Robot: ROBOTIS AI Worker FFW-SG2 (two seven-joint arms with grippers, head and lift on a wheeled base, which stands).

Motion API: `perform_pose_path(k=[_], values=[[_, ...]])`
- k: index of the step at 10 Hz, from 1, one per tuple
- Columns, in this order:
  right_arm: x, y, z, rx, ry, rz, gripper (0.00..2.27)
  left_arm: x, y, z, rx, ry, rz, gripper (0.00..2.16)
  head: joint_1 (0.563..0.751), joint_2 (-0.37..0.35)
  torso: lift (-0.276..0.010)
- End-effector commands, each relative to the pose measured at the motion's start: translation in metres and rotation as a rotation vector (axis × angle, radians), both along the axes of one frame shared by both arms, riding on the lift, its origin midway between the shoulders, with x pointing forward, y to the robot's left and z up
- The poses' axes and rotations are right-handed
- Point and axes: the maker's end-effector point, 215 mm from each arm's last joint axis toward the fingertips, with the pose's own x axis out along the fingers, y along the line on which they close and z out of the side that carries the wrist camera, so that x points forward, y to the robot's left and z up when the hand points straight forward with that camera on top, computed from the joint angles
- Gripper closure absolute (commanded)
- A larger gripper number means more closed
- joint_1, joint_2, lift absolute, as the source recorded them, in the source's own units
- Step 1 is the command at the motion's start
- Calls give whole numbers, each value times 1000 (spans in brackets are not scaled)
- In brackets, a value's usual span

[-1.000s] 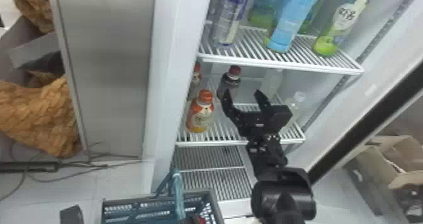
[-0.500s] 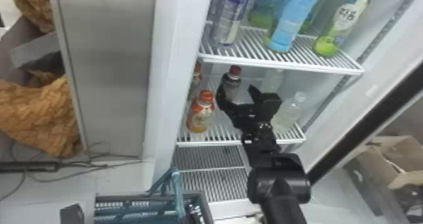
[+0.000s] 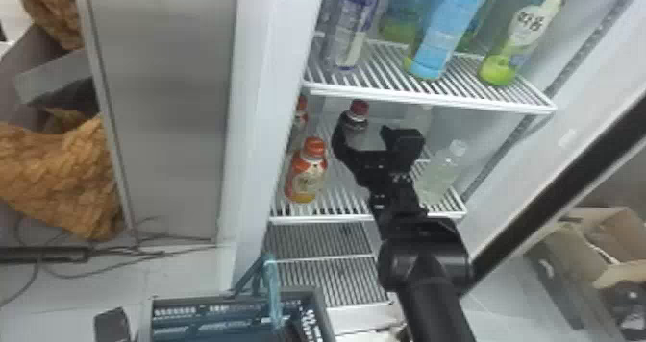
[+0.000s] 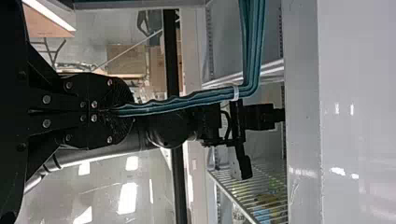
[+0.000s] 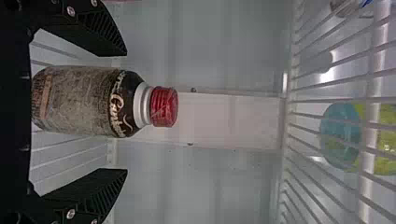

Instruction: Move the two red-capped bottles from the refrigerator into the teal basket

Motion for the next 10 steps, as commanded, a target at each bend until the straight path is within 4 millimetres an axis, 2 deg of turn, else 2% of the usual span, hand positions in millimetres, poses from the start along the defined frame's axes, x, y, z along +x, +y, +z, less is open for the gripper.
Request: perform_pose_path(k=[1,2,6,8,10], values=[[10,9,-3,1,22,19,137,1,-1,1,-3,0,0,1145,695,-350,-228],[15,15,-8,-1,38,32,171,3,-1,1,-4,0,1,1145,695,-350,-228],[21,9,-6,2,46,13,240,5,-1,2,-8,-1,2,1145,695,-350,-228],[22,4,-2,4,37,2,668,6,-1,2,-10,-2,7,1144,695,-350,-228],[9,-17,-4,41,28,-40,693,9,1,3,-13,-4,16,1144,695,-350,-228]])
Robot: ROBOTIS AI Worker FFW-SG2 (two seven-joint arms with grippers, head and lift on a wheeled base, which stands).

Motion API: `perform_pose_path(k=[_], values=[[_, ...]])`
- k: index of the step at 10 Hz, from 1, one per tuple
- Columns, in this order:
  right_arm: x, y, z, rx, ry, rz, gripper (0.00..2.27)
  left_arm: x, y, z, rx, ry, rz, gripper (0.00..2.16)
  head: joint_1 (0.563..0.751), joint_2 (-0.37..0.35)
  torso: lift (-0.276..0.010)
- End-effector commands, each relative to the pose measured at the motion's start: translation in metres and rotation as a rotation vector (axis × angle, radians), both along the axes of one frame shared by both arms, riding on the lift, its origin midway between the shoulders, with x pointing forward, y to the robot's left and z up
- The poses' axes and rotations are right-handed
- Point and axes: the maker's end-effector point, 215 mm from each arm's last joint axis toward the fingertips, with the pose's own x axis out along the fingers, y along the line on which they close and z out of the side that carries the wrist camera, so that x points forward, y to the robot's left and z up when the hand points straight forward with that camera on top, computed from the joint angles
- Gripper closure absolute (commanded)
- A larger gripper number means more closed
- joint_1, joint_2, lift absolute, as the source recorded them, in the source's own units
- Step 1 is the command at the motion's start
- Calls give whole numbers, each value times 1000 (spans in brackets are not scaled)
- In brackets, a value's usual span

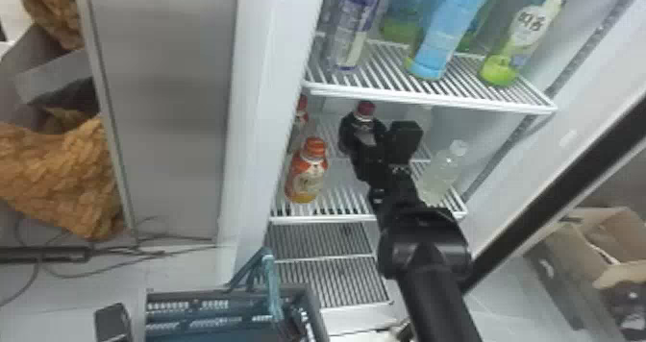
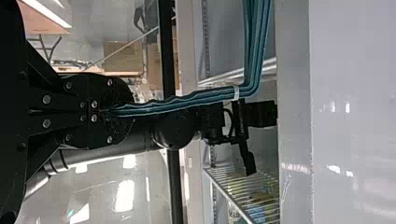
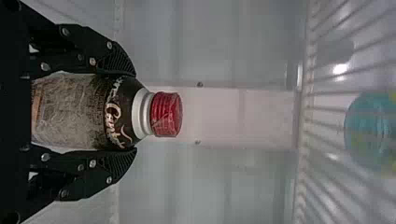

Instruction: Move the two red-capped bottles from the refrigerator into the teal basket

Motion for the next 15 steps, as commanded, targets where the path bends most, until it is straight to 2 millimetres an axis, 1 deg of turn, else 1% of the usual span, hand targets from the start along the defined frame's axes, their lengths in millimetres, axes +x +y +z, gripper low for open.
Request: perform_pose_path(k=[1,3,4,7,8,10,13,15], values=[[-11,-15,10,16,-34,-28,693,3,2,1,-4,-1,10,1144,695,-350,-228],[-20,-24,20,28,-65,-44,691,2,1,1,-4,-1,8,1144,695,-350,-228],[-27,-23,17,34,-64,-41,693,2,1,1,-4,-1,8,1144,695,-350,-228],[-60,-12,20,29,-73,-22,693,4,2,2,-7,-3,12,1144,695,-350,-228],[-66,-9,24,27,-72,-14,691,4,2,2,-7,-3,12,1144,695,-350,-228],[-77,-4,40,22,-89,0,691,4,2,2,-7,-3,12,1144,695,-350,-228],[-100,5,44,39,-69,21,691,4,3,2,-8,-2,16,1144,695,-350,-228],[-113,14,56,56,-88,42,691,6,3,3,-9,-5,19,1144,695,-350,-228]])
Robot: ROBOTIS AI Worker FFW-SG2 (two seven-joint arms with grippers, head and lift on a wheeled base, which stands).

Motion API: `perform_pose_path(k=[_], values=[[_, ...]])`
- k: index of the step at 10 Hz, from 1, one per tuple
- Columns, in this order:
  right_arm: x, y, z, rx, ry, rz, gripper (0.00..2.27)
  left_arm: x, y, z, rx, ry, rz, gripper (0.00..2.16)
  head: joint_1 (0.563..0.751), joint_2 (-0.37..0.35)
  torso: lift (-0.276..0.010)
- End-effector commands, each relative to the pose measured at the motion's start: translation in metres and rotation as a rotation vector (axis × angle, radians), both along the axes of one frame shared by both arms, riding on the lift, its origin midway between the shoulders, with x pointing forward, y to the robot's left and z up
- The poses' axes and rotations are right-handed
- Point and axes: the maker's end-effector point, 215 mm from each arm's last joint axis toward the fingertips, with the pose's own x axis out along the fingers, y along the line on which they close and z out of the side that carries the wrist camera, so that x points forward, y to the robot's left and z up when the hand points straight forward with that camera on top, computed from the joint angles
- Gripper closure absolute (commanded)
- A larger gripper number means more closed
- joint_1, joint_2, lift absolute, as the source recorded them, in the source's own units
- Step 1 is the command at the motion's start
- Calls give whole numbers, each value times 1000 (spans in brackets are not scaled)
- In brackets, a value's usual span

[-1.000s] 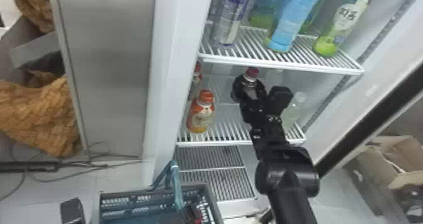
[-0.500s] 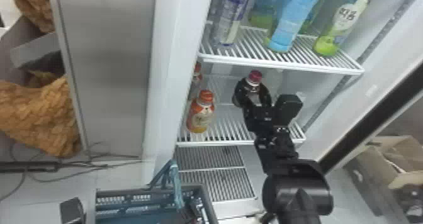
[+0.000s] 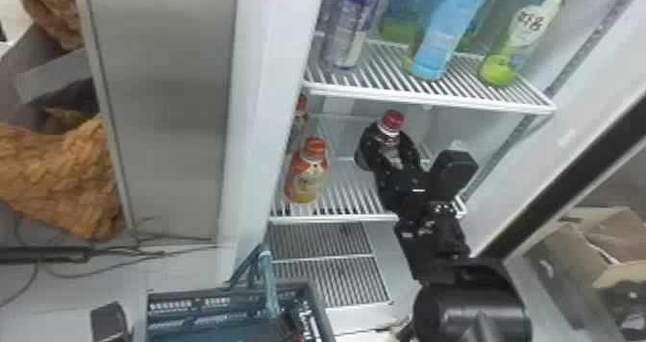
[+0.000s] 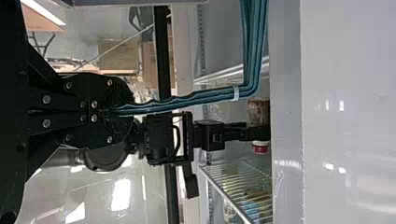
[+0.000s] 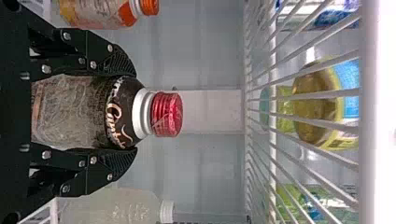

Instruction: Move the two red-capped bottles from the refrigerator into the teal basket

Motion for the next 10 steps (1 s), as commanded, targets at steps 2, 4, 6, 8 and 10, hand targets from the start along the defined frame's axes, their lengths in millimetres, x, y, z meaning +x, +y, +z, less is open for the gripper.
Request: perform_pose_path(k=[2,4,6,8,10], values=[[-19,13,23,6,-37,31,693,1,0,1,-2,-2,1,1144,695,-350,-228],[-35,16,30,17,-37,44,691,0,0,0,-2,1,1,1144,695,-350,-228],[-46,21,22,21,-10,57,691,-1,-1,1,-3,2,-3,1144,695,-350,-228],[-63,28,20,21,7,76,691,-1,-1,1,-3,2,-3,1144,695,-350,-228],[-81,30,18,12,34,90,691,-2,-1,0,-2,2,-4,1144,695,-350,-228]])
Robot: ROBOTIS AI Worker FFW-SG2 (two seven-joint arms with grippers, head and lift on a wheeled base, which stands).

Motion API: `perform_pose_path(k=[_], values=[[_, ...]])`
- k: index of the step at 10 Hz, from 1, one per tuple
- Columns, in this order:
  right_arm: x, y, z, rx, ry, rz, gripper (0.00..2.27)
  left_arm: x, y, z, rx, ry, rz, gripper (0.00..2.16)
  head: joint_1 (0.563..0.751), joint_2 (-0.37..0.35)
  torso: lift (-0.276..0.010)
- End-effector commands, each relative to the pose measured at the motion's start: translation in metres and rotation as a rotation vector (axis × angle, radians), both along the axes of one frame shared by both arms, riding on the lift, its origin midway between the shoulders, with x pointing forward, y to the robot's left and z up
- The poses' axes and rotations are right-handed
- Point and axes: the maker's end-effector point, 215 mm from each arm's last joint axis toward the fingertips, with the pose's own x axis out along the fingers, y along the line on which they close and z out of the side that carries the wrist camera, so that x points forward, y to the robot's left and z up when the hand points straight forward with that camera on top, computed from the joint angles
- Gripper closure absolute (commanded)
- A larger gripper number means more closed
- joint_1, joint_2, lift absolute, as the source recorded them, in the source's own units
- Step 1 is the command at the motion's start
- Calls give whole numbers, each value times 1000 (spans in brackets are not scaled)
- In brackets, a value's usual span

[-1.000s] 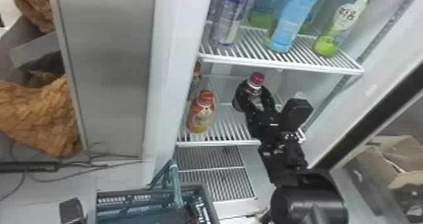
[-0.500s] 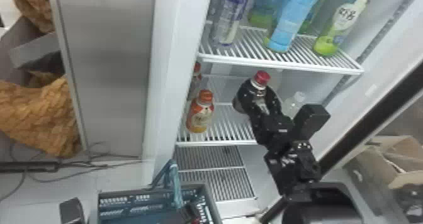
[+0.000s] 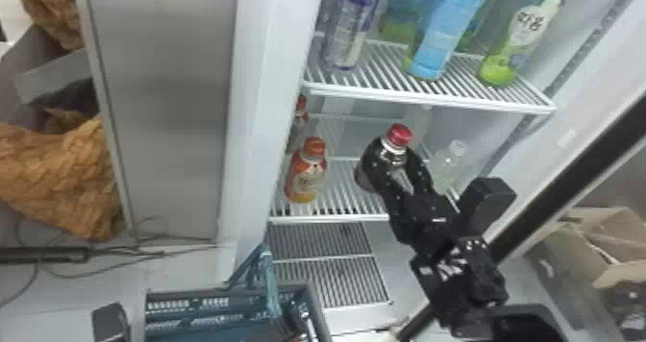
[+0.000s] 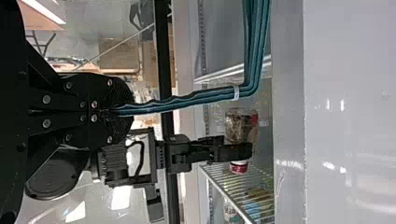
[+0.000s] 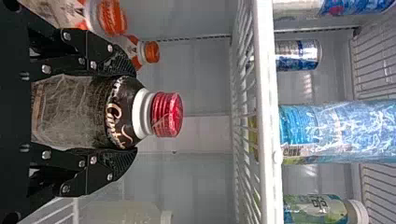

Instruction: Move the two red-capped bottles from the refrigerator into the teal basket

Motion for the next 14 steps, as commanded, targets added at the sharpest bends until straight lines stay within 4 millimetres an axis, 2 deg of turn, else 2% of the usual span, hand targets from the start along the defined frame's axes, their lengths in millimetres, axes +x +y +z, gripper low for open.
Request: perform_pose_path(k=[1,5,9,11,14], values=[[-17,2,1,-5,13,9,691,-1,-1,0,-1,0,-2,1144,695,-350,-228],[-63,13,2,1,46,40,693,-1,0,-1,0,1,0,1144,695,-350,-228],[-98,34,-39,21,178,125,691,0,1,-1,-1,2,4,1144,695,-350,-228],[-114,48,-49,32,240,178,691,-1,1,-2,1,2,4,1144,695,-350,-228],[-131,56,-72,30,344,219,691,-2,1,-2,2,3,-1,1144,695,-350,-228]])
